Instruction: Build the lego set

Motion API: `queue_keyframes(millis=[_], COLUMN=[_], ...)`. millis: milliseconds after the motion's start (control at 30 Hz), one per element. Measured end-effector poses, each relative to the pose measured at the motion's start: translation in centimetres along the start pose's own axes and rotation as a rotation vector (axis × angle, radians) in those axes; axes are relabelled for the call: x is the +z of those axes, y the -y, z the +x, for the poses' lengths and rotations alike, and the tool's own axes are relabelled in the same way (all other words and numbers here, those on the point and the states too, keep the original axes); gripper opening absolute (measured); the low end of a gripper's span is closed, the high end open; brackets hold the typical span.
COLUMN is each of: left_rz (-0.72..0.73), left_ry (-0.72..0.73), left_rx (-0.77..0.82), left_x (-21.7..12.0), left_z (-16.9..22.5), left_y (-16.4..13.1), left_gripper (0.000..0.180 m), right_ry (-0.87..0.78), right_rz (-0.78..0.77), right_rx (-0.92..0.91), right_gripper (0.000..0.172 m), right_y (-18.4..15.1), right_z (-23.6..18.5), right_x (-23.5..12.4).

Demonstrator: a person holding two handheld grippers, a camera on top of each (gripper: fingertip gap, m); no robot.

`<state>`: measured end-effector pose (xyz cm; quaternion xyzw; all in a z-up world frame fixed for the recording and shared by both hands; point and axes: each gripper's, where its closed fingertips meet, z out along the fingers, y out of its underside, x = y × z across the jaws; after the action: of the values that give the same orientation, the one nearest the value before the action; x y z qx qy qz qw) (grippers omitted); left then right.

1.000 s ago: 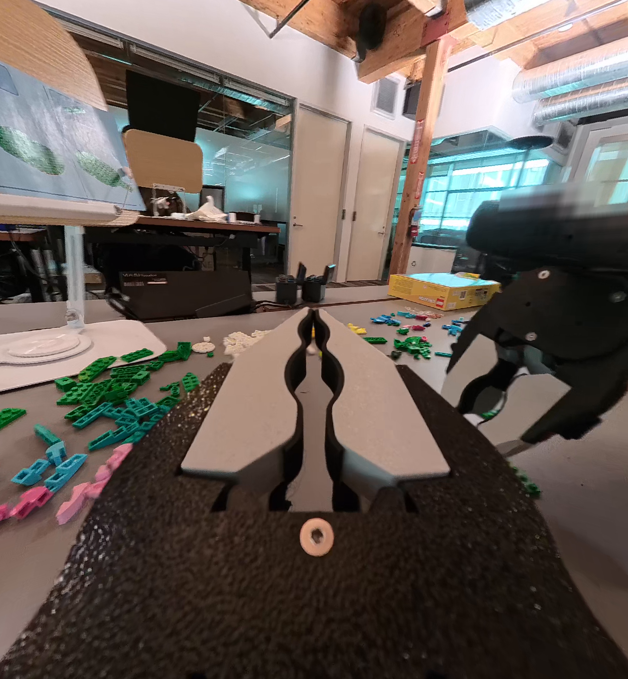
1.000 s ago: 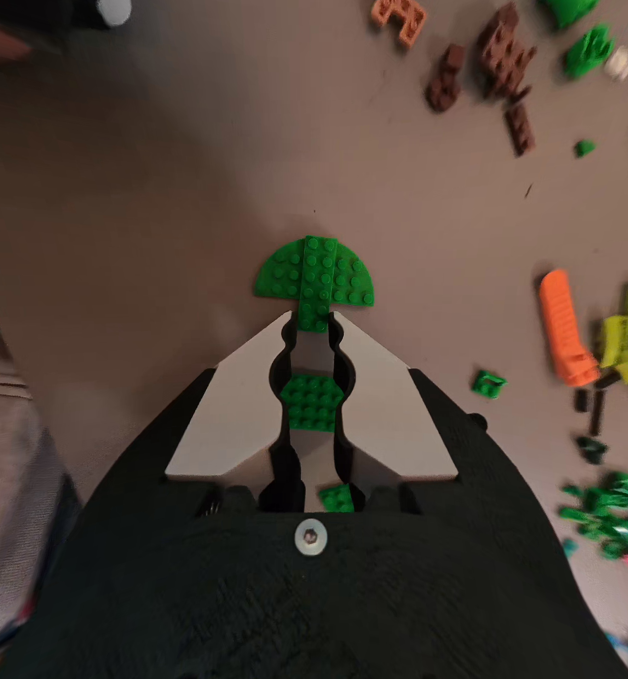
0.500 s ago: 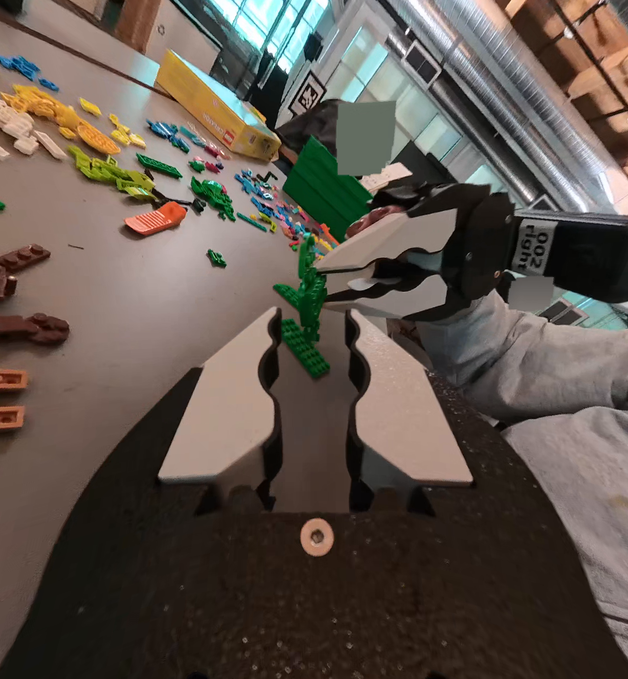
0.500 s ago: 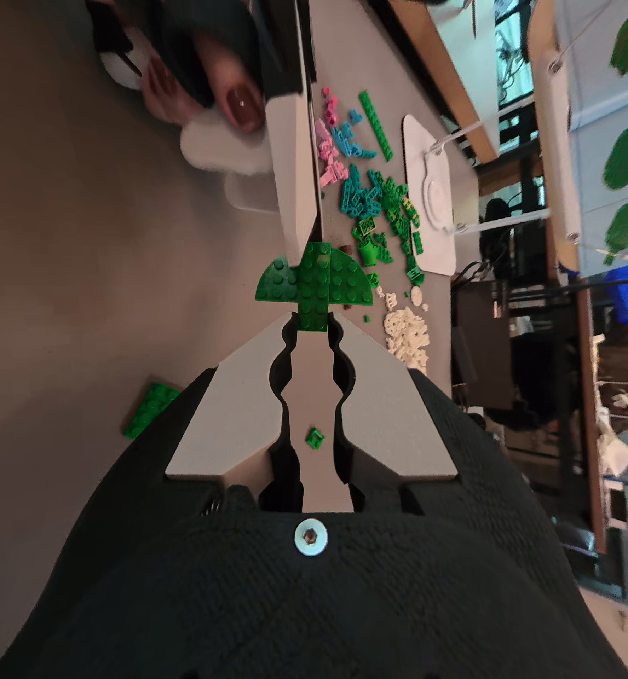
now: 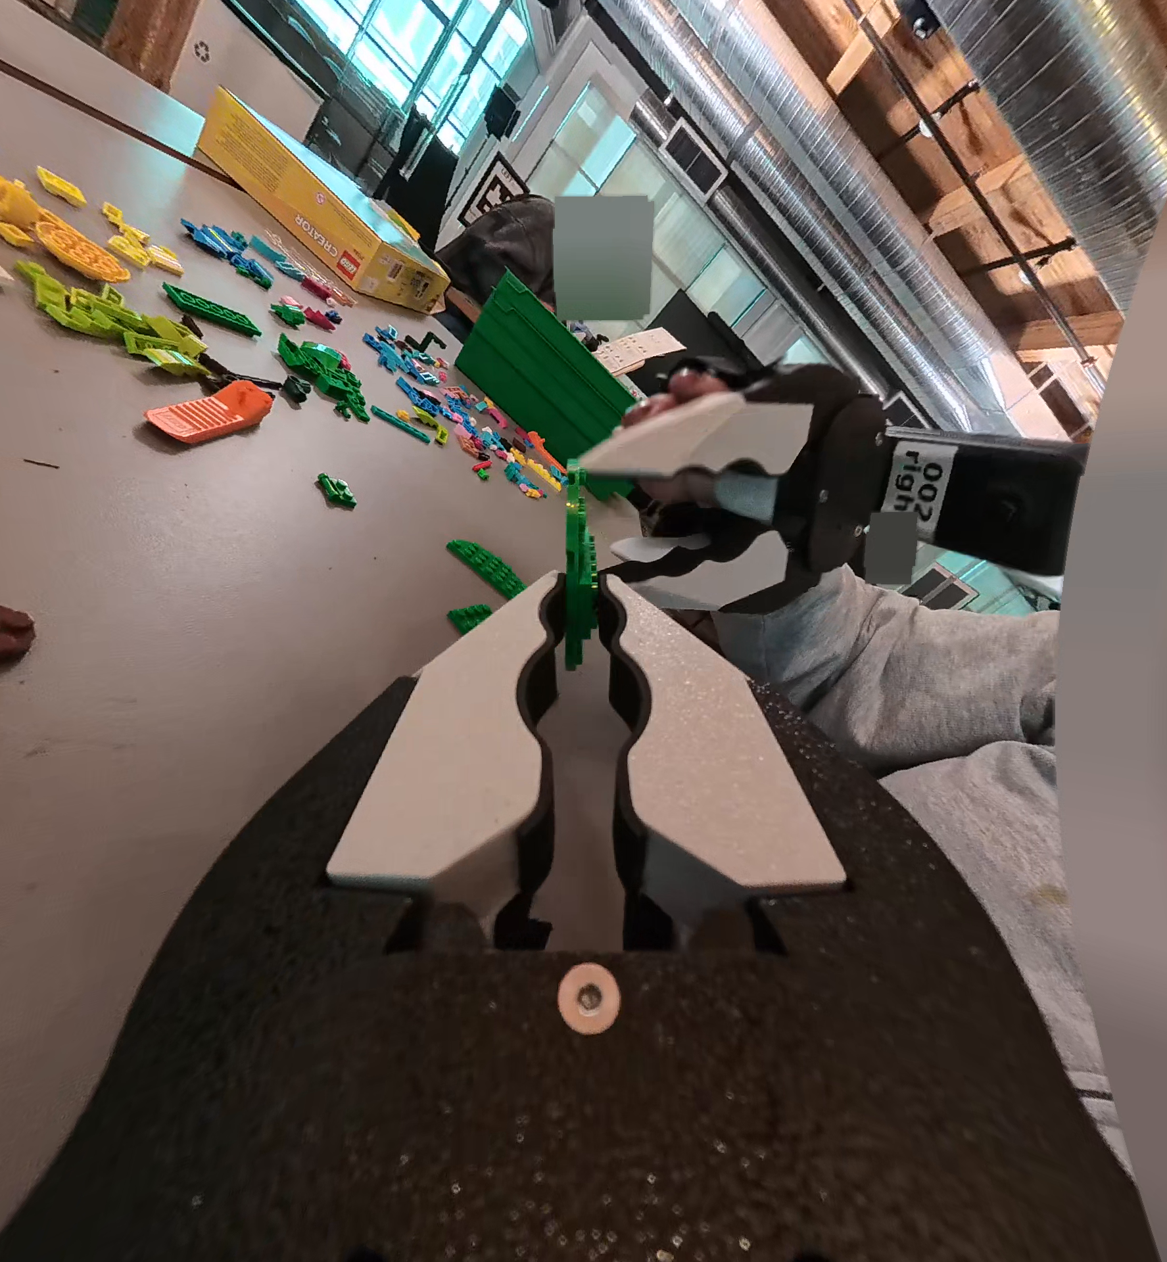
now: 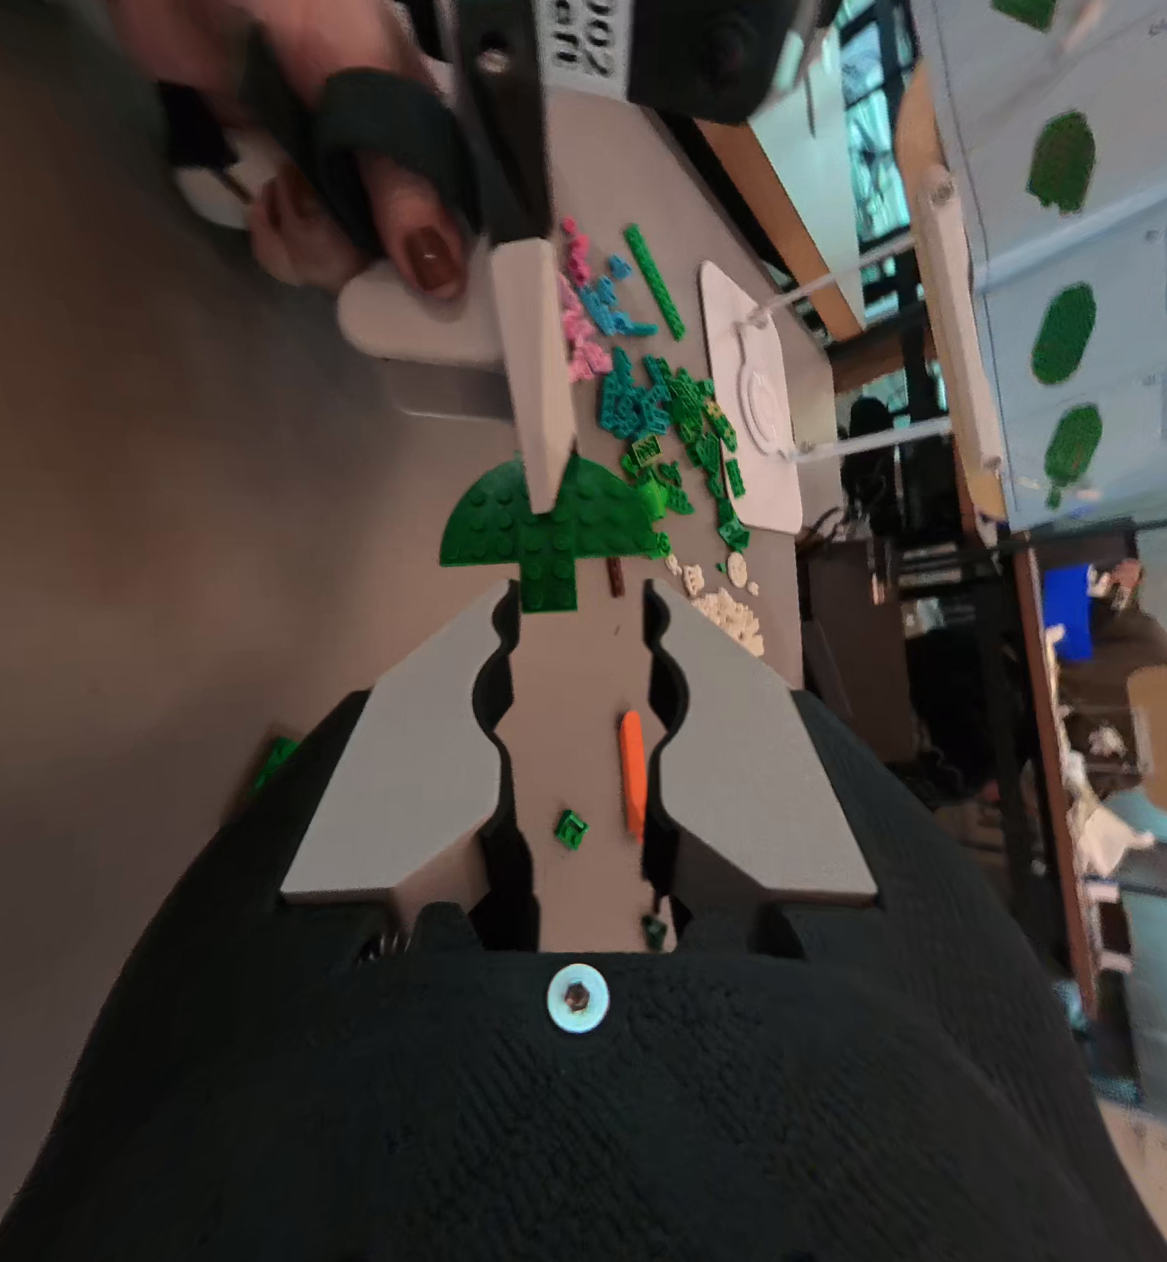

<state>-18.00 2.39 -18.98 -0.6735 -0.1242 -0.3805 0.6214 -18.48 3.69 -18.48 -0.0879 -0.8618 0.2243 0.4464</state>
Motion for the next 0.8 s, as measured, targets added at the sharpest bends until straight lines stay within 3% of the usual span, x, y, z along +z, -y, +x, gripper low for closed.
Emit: queue_keyframes(millis=[67,167,333,467,800], left_rz=[0.012,0.032,0.024,0.022,0.024], left_ry=[0.014,0.032,0.053,0.055,0.046], left_rx=[-0.011,-0.024,-0.02,-0.02,-0.054], left_x=[-0.1,-0.3,-0.2,-0.2,-0.2], left_z=[-0.3,-0.7,-1.0,-1.1,-1.2], left_y=[0.2,0.5,0.3,0.3,0.3], left_gripper=[0.005,0.005,0.005,0.005,0.005], right_ry=[0.032,0.118,0.376,0.416,0.433], right_rz=[-0.053,-0.081,-0.198,-0.265,-0.302], right_rx=[0.138,0.43,0.808,0.838,0.778], right_gripper=[0.054,0.068,0.088,0.087,0.075], right_y=[-1.1,-2.7,-6.2,-8.0,-8.1], right_z=[0.2,-0.5,-6.2,-8.8,-8.7], right_x=[-0.4,-1.2,-2.0,-1.8,-1.2])
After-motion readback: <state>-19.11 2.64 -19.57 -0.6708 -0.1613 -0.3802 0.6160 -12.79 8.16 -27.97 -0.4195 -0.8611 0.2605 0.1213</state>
